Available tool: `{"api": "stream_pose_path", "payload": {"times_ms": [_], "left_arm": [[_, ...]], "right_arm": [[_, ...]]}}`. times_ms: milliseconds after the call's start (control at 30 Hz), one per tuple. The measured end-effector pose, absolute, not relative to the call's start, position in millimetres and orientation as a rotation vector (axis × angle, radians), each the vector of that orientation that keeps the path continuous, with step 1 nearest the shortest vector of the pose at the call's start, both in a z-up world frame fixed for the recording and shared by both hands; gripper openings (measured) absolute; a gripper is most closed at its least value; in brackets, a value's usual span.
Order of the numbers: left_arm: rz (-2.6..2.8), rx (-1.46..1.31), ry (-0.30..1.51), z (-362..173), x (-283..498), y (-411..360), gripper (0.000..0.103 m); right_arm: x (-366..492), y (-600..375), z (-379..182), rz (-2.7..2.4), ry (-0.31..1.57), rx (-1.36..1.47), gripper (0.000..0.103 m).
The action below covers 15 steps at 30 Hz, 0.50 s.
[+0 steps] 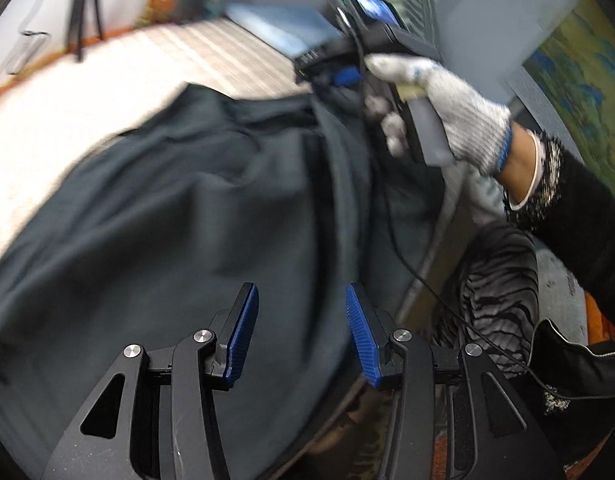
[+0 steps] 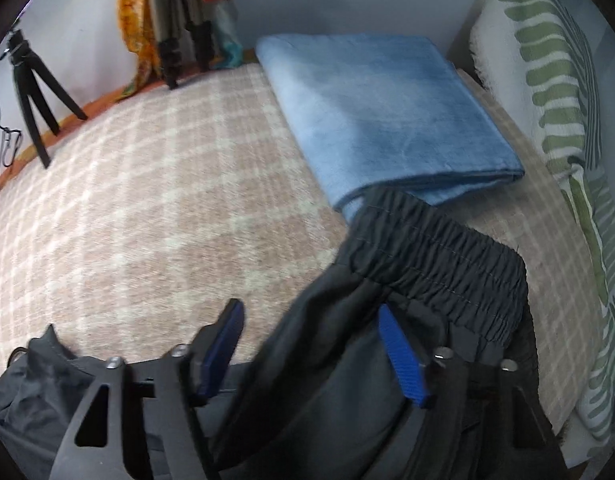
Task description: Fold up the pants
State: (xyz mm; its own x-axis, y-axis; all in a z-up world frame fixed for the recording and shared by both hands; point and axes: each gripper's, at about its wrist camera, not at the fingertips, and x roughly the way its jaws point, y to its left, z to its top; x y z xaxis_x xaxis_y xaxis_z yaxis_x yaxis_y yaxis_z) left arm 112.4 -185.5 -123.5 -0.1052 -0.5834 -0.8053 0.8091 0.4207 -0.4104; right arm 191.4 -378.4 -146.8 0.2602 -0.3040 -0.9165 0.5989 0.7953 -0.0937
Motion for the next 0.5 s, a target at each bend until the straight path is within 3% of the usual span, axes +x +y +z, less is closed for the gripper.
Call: {"api": "stream_pose_path", "payload": {"times_ms": [267,400,500], "left_arm": [[-1.217,0.376,1.177,-143,85,-224,0.044],[-1.203,0.378,1.170,-153,86,-229,0.043],[-1.212,0.377,1.131,-151,83,-227,0.025]], "right_arm": [[157,-412,-149,-0.548,1.086,0.485,0.019],[134,-424,-143,-0.482,1.023,0.569,0.005],[115,-425,-131,-0.437,0.969,0.580,0.002]]}}
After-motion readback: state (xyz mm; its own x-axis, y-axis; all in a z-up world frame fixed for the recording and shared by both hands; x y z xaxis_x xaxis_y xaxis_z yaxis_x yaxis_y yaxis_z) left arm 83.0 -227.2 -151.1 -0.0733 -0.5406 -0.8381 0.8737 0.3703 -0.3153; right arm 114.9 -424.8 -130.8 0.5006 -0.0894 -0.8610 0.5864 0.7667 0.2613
